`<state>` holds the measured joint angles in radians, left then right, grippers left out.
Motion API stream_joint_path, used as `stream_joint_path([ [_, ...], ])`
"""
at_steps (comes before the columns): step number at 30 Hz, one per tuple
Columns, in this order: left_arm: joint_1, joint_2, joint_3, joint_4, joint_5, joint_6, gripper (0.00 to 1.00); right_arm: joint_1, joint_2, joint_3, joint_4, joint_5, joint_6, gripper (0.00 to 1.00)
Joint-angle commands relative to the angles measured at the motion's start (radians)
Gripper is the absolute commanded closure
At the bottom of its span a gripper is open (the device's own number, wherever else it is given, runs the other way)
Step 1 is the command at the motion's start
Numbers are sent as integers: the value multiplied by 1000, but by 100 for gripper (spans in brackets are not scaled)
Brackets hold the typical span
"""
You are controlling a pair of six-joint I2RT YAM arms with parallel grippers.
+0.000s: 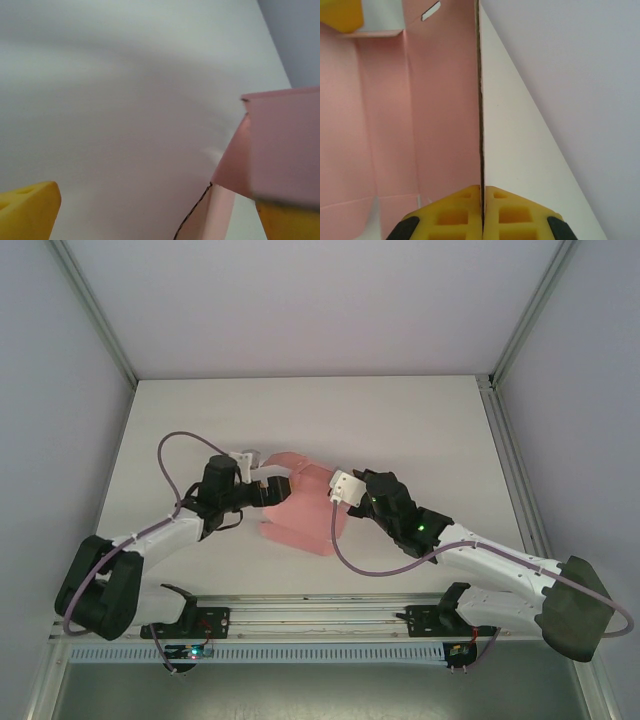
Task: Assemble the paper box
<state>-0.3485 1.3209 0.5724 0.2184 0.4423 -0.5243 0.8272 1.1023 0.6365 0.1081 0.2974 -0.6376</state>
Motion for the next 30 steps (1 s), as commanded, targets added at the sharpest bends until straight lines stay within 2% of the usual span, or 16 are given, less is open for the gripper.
stream_joint_path([
  [1,-17,61,45,16,-52,-4,0,15,8,-1,27,-38,23,100],
  [6,-17,95,58,22,-84,-42,0,16,20,3,19,-40,20,100],
  [10,-17,40,64,-70,-115,-9,0,9,45,20,4,16,-41,100],
  [14,-17,-55,68,-220,-233,15,0,-18,120,52,1,87,-115,100],
  [19,-15,-151,75,-330,-335,30,0,-64,251,104,15,79,-222,100],
  [25,9,-175,114,-460,-516,-1,0,-96,396,106,189,173,-379,100],
  [30,113,-103,158,-508,-501,-79,0,-83,470,82,309,187,-481,100],
])
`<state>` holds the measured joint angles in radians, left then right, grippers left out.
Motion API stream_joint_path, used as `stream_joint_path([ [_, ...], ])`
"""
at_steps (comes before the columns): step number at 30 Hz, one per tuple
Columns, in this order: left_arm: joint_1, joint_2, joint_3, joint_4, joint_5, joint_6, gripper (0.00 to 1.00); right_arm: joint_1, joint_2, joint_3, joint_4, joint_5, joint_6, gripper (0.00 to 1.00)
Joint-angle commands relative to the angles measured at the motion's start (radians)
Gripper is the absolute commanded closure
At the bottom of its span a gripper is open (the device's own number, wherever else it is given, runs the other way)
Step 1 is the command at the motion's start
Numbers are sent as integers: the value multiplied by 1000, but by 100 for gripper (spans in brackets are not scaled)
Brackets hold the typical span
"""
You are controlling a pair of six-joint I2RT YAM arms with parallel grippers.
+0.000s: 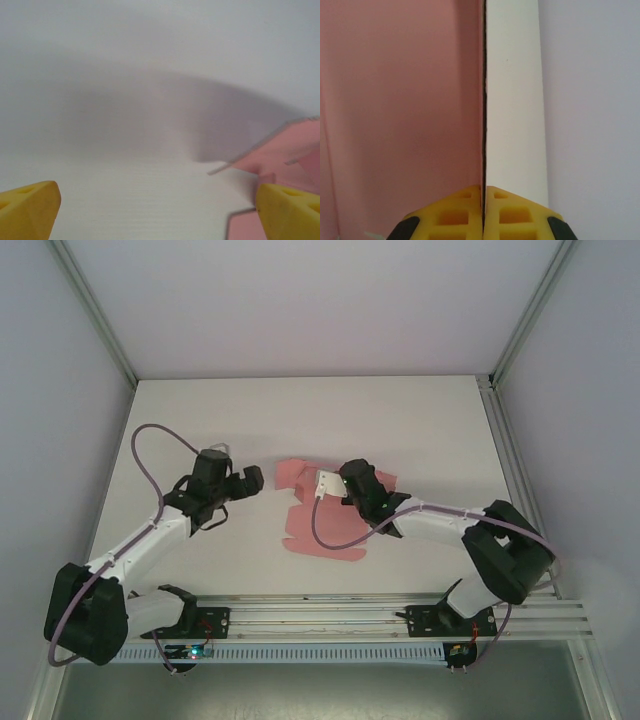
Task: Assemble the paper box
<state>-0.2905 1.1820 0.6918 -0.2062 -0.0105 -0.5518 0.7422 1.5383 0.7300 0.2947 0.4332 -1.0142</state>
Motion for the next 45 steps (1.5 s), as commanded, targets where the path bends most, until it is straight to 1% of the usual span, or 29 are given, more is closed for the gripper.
stream_joint_path([
  [1,74,56,51,-86,-40,-60,0,5,55,-18,164,76,-137,100],
  [3,106,103,73,-71,-28,-62,0,14,98,-47,290,109,-197,100],
  [6,127,188,118,-40,15,-56,0,20,135,-83,427,111,-224,100],
  [8,126,243,131,19,43,-39,0,22,142,-92,460,102,-214,100],
  [10,127,318,153,80,37,-50,0,23,142,-93,454,92,-202,100],
  [11,127,357,168,114,54,-51,0,25,143,-92,456,89,-199,100],
  [14,127,467,225,198,162,-35,1,32,140,-105,459,76,-198,100],
  [17,126,538,254,270,255,3,7,32,135,-99,414,76,-186,100],
  [20,125,572,247,353,408,63,22,32,137,-96,400,82,-173,100],
  [21,125,576,234,392,486,79,25,31,137,-94,394,83,-163,100],
  [24,114,566,162,561,679,86,27,29,143,-76,356,100,-142,100],
  [26,98,561,131,619,747,106,28,29,145,-78,366,109,-144,100],
  [28,73,558,134,579,762,163,32,32,137,-84,367,112,-140,100],
  [30,42,561,151,520,765,215,40,32,124,-82,347,104,-125,100],
  [31,27,562,152,509,770,232,41,32,119,-81,328,103,-116,100],
  [33,4,556,139,539,795,239,41,31,116,-69,287,111,-102,100],
  [35,-20,548,124,581,787,238,42,31,118,-69,276,118,-98,100],
  [41,-37,511,105,514,721,282,44,31,90,-76,264,131,-93,100],
  [45,-41,481,54,552,738,275,44,35,75,-75,249,140,-93,100],
])
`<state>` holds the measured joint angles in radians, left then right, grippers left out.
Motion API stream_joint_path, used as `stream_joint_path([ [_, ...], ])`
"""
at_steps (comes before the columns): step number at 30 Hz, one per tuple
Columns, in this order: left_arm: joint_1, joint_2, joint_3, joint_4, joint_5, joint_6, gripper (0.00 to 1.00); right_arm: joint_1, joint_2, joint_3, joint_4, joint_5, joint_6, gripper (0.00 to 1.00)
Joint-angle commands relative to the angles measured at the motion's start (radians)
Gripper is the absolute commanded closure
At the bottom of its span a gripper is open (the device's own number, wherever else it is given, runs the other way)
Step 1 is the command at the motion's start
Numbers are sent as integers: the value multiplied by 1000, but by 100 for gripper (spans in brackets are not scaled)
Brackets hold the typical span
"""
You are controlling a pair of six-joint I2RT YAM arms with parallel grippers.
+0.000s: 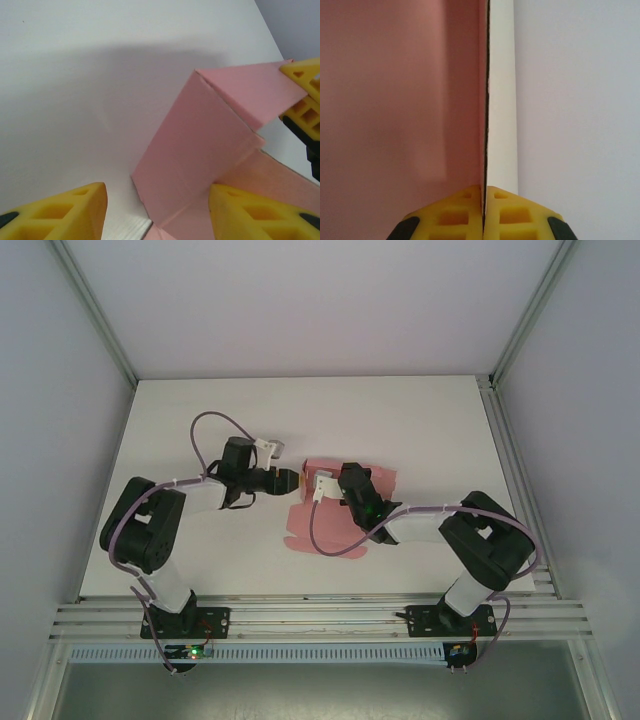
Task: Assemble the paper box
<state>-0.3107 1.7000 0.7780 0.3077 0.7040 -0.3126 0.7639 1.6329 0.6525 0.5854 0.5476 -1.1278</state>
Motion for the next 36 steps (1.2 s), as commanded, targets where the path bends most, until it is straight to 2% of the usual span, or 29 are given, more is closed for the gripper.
stream_joint_path([
  [1,-25,-47,-40,41,34,44,44,16,-22,-1,-40,28,19,100],
  [9,-64,-5,1,13,45,96,48,35,-23,-12,-43,24,17,100],
  [17,-83,1,11,16,-136,113,49,69,-58,-61,-74,7,40,100],
  [23,-163,-51,-83,68,-369,167,50,118,-66,-104,-81,42,51,100],
  [24,-171,-61,-97,78,-390,170,54,127,-60,-108,-78,57,47,100],
  [25,-178,-67,-113,97,-400,165,58,134,-54,-111,-74,68,44,100],
  [36,-222,-82,-198,336,-489,111,59,207,-34,-113,-137,122,103,100],
])
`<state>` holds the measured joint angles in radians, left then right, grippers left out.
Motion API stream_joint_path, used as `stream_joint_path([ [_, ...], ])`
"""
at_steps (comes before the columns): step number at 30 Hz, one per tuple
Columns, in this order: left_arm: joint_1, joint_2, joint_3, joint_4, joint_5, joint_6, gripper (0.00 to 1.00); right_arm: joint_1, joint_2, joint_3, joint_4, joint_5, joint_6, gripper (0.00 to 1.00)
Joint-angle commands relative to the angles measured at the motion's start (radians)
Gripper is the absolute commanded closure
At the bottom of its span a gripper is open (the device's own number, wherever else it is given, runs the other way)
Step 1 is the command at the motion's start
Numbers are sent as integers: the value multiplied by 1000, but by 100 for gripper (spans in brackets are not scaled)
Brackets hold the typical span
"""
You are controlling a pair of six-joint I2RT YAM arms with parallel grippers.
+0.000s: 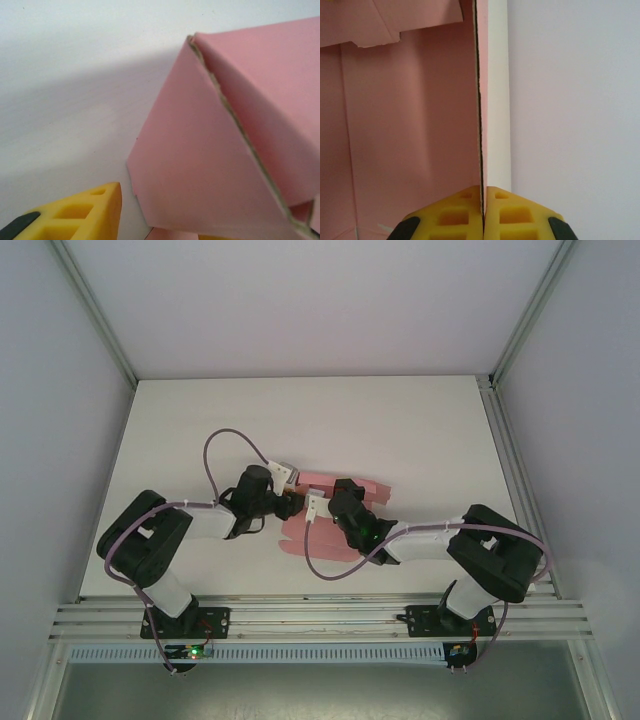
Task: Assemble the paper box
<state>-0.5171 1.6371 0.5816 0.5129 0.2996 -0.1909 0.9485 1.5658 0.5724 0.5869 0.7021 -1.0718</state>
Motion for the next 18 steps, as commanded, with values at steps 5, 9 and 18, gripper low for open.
stream_joint_path([
  [5,-51,-13,15,143,-190,-14,64,24,38,-17,-170,-35,65,100],
  [9,-68,-12,5,172,-323,-46,63,26,41,-13,-188,-24,73,100],
  [18,-99,54,25,158,-643,-107,75,29,-16,5,-284,-73,144,100],
])
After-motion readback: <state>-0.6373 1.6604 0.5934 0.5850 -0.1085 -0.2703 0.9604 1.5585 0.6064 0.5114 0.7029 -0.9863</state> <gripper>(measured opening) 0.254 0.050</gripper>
